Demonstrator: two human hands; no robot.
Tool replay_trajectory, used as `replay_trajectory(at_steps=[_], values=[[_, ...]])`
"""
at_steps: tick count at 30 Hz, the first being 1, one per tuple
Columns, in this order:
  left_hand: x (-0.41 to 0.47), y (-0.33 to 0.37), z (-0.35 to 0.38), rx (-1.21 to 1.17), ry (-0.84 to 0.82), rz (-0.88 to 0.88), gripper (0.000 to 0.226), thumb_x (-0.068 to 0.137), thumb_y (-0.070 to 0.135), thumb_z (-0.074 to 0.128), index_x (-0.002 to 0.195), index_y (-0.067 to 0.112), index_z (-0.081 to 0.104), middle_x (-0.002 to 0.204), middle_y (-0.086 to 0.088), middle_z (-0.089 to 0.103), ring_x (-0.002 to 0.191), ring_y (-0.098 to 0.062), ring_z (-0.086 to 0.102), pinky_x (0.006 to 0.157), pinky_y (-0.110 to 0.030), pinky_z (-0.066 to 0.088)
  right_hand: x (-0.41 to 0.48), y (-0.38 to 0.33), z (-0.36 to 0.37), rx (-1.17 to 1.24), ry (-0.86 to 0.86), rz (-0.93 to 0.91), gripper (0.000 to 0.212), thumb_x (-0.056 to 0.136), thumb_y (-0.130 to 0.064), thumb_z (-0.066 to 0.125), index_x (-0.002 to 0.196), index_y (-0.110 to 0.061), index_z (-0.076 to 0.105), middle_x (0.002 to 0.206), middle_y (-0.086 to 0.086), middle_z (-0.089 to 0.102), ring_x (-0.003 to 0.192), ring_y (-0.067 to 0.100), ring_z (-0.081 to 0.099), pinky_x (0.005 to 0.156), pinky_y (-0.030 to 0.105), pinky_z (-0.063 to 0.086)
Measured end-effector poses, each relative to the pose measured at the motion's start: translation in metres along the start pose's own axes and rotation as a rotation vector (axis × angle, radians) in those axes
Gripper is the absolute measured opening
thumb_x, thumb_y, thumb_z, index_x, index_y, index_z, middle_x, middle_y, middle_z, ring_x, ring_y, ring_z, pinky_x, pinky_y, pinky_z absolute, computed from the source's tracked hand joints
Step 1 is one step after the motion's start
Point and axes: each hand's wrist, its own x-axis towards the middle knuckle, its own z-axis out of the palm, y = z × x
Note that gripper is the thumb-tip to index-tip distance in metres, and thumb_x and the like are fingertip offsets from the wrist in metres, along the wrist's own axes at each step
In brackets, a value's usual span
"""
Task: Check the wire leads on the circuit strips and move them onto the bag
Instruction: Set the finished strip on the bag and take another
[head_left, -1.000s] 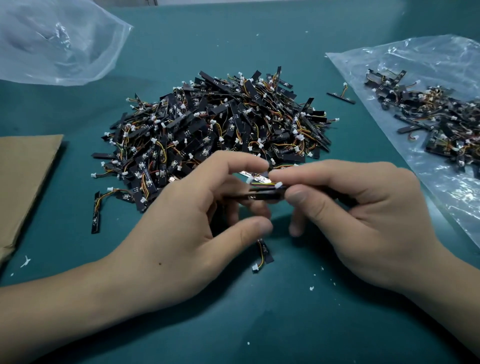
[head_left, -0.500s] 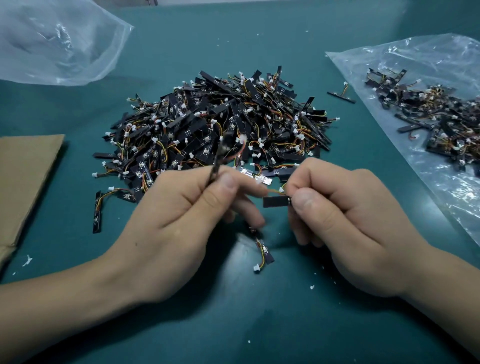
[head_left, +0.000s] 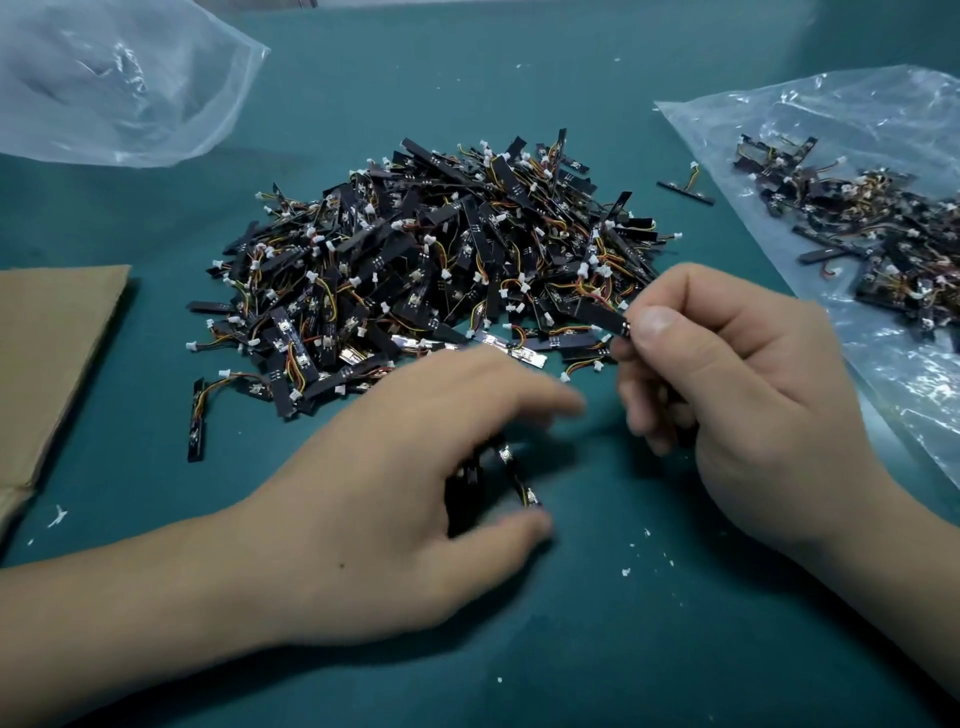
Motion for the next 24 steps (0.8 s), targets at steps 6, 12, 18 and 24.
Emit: replay_trajectory(at_steps=[6, 12, 18, 24], values=[[-0.020, 0.002, 0.000, 0.209, 0.278, 0.071, 0.048, 0.082, -0.003, 0.062, 0.105, 0.039, 0.065, 0.117, 0.020, 0.057, 0.113, -0.006, 0.045, 0.093, -0.029, 0.024, -0.001, 0.000, 0.000, -0.013, -0.010, -0.020, 0.024, 0.096, -0.032, 0.051, 0.078, -0.019, 0.061, 0.055, 0.004, 0.060, 0.043, 0.013, 0.046, 0.047, 0.019, 0.038], [-0.024, -0.002, 0.010, -0.150, 0.284, 0.060, 0.036, 0.078, -0.001, 0.060, 0.095, 0.031, 0.063, 0.080, 0.009, 0.057, 0.067, -0.009, 0.053, 0.064, -0.021, 0.040, -0.002, 0.000, 0.000, -0.045, -0.050, -0.041, 0.023, 0.097, -0.033, 0.052, 0.081, -0.020, 0.061, 0.057, 0.002, 0.061, 0.045, 0.014, 0.047, 0.049, 0.022, 0.040], [-0.023, -0.010, 0.005, -0.414, 0.328, -0.016, 0.031, 0.090, 0.037, 0.063, 0.121, 0.033, 0.061, 0.096, 0.000, 0.068, 0.077, -0.023, 0.064, 0.067, -0.030, 0.050, -0.007, -0.003, 0.001, -0.272, -0.194, -0.193, 0.012, 0.100, -0.032, 0.057, 0.090, -0.028, 0.063, 0.069, -0.006, 0.064, 0.055, 0.010, 0.056, 0.055, 0.014, 0.040], [-0.024, -0.007, -0.001, -0.203, 0.406, 0.026, 0.005, 0.093, 0.033, 0.069, 0.094, 0.028, 0.071, 0.076, 0.003, 0.067, 0.065, -0.021, 0.064, 0.057, -0.035, 0.046, -0.007, -0.005, 0.003, -0.325, -0.293, -0.156, 0.020, 0.100, -0.039, 0.055, 0.099, -0.024, 0.068, 0.069, -0.009, 0.065, 0.058, 0.010, 0.059, 0.055, 0.018, 0.042]])
